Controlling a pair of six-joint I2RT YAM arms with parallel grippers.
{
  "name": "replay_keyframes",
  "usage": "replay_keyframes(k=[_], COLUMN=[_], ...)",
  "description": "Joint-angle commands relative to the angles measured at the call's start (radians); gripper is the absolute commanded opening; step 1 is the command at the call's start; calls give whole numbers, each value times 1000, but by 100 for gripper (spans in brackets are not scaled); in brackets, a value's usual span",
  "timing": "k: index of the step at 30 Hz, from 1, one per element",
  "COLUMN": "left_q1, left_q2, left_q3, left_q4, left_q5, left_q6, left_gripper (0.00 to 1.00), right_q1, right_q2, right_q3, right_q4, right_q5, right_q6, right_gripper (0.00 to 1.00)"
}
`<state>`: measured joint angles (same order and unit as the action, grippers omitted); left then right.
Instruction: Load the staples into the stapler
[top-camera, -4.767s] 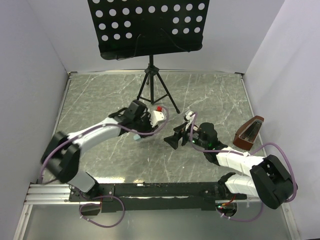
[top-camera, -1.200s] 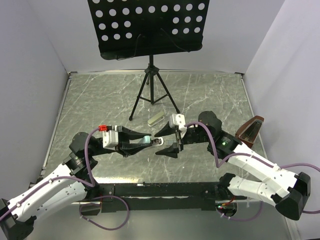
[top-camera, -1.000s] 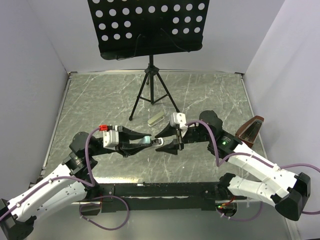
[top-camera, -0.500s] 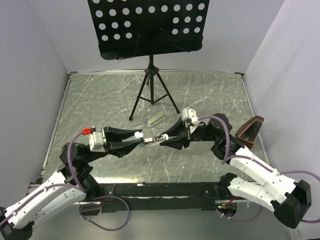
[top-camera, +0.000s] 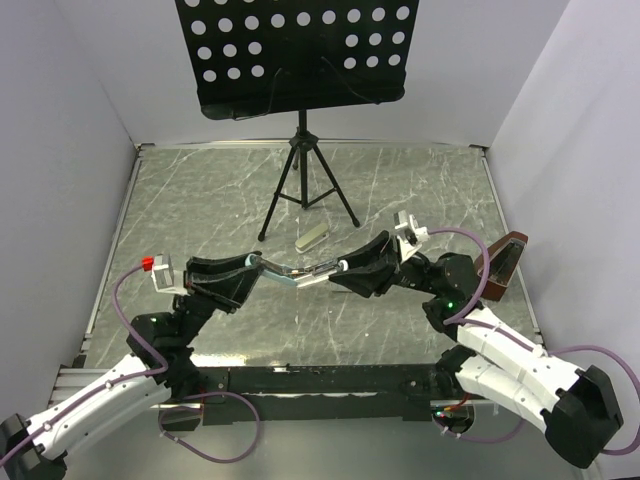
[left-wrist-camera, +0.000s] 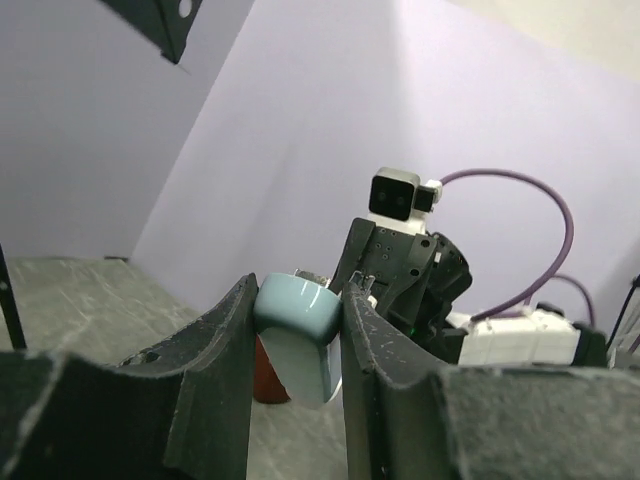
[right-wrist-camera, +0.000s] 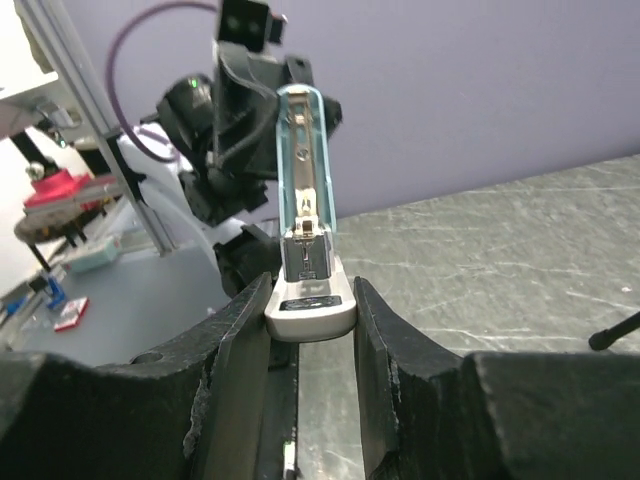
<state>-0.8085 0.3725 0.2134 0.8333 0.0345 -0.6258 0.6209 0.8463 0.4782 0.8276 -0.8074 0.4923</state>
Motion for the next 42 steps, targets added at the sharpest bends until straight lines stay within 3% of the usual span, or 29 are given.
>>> replay_keyframes(k=[1,10,15,19,25,29,34,40,42], left_q1=[20,19,19,19,19,20,19,19,19], left_q2=[-27,-24,-32,-85,-115,-70,92,308,362], left_q3=[-26,-63,-49,4,136,268,482,679,695], left_q4=[141,75,38,-133,-445,-604,-864,-1193,-1229], left_q5=[-301,-370,-377,-422,-470,-444,-348,-390,-387], left_q6=[-143,-337,-348,-302,-188,-123,26,-104,-132], left_gripper=[1,7,20,51,78,87,93,96,96], right_q1=[-21,-18,-18,-18,-18,-18,-20,-10,-7], right_q2=[-72,-130,-122,-93,-41,-21,-7,17,36], right_q3=[-23,-82,-89,-67,-23,0,23,14,11], right_q4=[174,166,150,104,1,-39,-111,-134,-113], right_q5=[161,296,294,232,145,119,140,175,175], right_q6=[31,28,14,-20,-86,-126,-193,-225,-216], right_gripper=[0,0,0,0,0,0,0,0,0])
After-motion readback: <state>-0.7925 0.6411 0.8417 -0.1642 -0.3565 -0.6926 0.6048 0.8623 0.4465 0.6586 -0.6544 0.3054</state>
